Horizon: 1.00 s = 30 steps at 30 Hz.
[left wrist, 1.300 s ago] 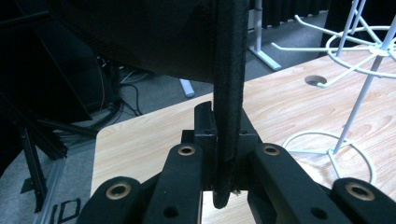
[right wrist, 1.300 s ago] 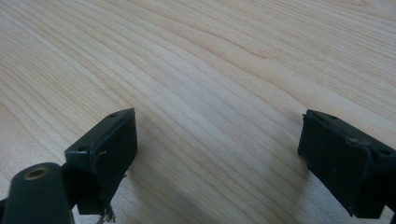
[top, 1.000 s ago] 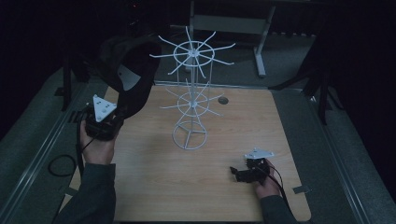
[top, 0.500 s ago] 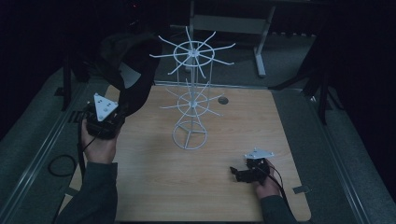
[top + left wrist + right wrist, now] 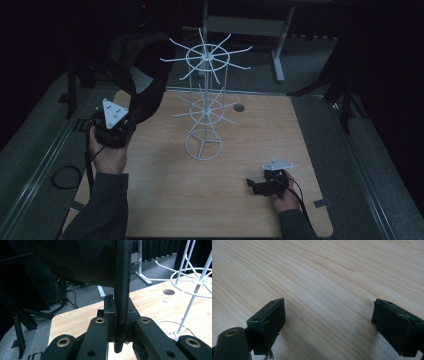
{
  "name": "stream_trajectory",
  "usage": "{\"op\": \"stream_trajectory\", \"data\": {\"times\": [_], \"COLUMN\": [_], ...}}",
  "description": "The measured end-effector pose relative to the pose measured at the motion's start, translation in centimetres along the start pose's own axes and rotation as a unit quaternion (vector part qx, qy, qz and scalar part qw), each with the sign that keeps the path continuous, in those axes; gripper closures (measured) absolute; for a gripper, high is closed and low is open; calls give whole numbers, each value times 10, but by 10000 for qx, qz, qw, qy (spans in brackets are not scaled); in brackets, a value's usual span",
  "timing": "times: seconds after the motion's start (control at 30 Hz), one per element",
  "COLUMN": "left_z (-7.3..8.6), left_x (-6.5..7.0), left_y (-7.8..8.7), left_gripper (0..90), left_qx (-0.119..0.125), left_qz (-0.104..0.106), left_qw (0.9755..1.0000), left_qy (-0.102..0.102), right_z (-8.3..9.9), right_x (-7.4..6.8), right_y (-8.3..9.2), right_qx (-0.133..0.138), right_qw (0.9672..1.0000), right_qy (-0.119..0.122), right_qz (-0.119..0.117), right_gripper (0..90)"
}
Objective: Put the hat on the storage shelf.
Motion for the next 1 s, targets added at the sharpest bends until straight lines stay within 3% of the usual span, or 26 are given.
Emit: {"op": "stream_trajectory", "data": {"times": [0.23,0.57,1.0], "left_z": [-1,-7,-18], "left_x": [1,1,9], "left_y": [-1,-5,-10], "left_gripper": [860,860,860], "left_qx": [0,50,162], "left_qz": [-19,-82,-103], "left_qw": [10000,9999,9998], "left_qy": [-43,56,-37], "right_z": [0,0,0], "right_x": [0,0,0], "right_y": [0,0,0], "right_qx": [0,0,0], "right_qw": [10000,10000,10000], "right_qy": [-2,-1,0], "right_qz": [0,1,2], "right_gripper": [117,117,117]}}
Point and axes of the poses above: each handheld gripper's, and its own axes: y roughly backward along the jaws, z roughly out of its underside, x roughly to its right, the point moved 7 cm from there along -y, roughly forward along the jaws, and after that the axes turned 9 degrees about y, right-handed, at the moved point
